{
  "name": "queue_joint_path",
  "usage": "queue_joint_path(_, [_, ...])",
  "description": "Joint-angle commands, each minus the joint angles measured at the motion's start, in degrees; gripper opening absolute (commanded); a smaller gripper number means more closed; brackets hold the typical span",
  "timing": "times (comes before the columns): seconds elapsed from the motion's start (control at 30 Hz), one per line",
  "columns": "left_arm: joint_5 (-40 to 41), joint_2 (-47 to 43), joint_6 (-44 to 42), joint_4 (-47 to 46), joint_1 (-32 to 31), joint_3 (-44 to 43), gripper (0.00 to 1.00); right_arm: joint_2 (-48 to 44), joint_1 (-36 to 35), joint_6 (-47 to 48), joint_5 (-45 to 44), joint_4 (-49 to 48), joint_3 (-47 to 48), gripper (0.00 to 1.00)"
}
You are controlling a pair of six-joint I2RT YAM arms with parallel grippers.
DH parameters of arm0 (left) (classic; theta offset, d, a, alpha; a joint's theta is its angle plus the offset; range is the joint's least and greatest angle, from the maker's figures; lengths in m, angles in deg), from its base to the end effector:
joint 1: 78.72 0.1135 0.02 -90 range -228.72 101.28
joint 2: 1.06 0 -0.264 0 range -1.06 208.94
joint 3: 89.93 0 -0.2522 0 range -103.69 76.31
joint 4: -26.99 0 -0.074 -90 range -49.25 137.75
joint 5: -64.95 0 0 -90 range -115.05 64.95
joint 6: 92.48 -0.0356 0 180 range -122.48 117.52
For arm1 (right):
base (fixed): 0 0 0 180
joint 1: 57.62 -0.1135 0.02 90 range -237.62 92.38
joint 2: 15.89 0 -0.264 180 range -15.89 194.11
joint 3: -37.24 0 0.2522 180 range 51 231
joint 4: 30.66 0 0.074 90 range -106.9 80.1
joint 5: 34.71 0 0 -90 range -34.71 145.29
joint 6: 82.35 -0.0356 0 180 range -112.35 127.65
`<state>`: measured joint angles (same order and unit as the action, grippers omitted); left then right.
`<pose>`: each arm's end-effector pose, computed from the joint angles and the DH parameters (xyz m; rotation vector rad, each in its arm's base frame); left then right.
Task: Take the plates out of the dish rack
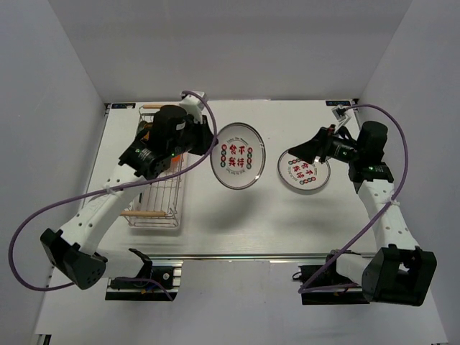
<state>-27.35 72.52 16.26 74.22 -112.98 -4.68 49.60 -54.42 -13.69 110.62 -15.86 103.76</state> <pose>0.2298 -0.1582 0.4097 0.3070 2.0594 -0.6172 0.2554 0.0150 0.3358 -0.3216 1.8080 1.0893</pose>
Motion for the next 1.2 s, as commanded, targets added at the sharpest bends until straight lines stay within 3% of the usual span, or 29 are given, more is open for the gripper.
queue_joint_path(0.0, [-14.45,-1.26,0.15,-9.74,-0.1,-0.22,0.0,0.59,-2.49,0.43,3.91,-4.99,2.53,0.89])
queue_joint_path(0.23, [-21.16,-0.36,0.86,-13.34,-0.1,1.53,0.0,5.34,-7.86,5.87,-0.92,3.52,5.43,0.88])
queue_joint_path(0.33, [-22.83,-0.46,0.95,-14.05,-0.1,2.06,0.0,6.84,-9.61,5.96,-0.14,3.71,5.87,0.83])
queue_joint_path(0.4, [-22.92,0.33,1.12,-12.91,-0.1,1.37,0.0,7.45,-11.11,6.23,0.65,3.53,6.22,0.73])
queue_joint_path(0.53, [-21.35,0.95,1.03,-11.86,-0.1,1.01,0.0,7.72,-12.25,5.61,-0.31,3.36,5.87,0.22])
queue_joint_path(0.67, [-16.42,1.21,1.29,-8.87,-0.1,0.4,0.0,8.51,-11.91,4.3,-1.71,3.8,5.78,0.0])
queue_joint_path(0.7, [-15.46,1.3,1.56,-7.91,-0.1,0.13,0.05,8.77,-11.9,3.94,-2.5,3.97,6.04,0.0])
queue_joint_path(0.77, [-13.17,2.09,1.65,-5.36,-0.1,-1.18,0.29,9.12,-11.47,3.42,-3.38,4.85,6.48,0.0])
queue_joint_path(0.8, [-12.38,2.35,1.65,-4.3,-0.1,-1.62,0.58,9.21,-11.46,3.15,-5.74,6.07,7.18,0.0])
queue_joint_path(0.83, [-10.81,2.44,1.91,-3.42,-0.1,-2.15,0.68,9.04,-11.55,3.06,-6.98,6.6,7.45,0.0])
queue_joint_path(0.9, [-6.5,2.71,1.91,-0.7,-0.1,-3.38,0.79,8.69,-11.11,2.01,-11.79,7.31,7.89,0.0])
queue_joint_path(0.93, [-4.48,2.45,2.17,0.09,-0.1,-3.65,0.91,8.69,-10.68,1.75,-13.22,8.53,8.07,0.0])
queue_joint_path(0.97, [1.37,1.92,2.44,2.36,-0.1,-4.43,0.98,8.51,-9.8,1.22,-14.88,9.06,8.16,0.0])
queue_joint_path(1.17, [27.29,-0.45,9.2,16.34,0.6,-6.02,0.98,10.35,-3.92,-1.85,-24.82,15.04,8.33,0.0])
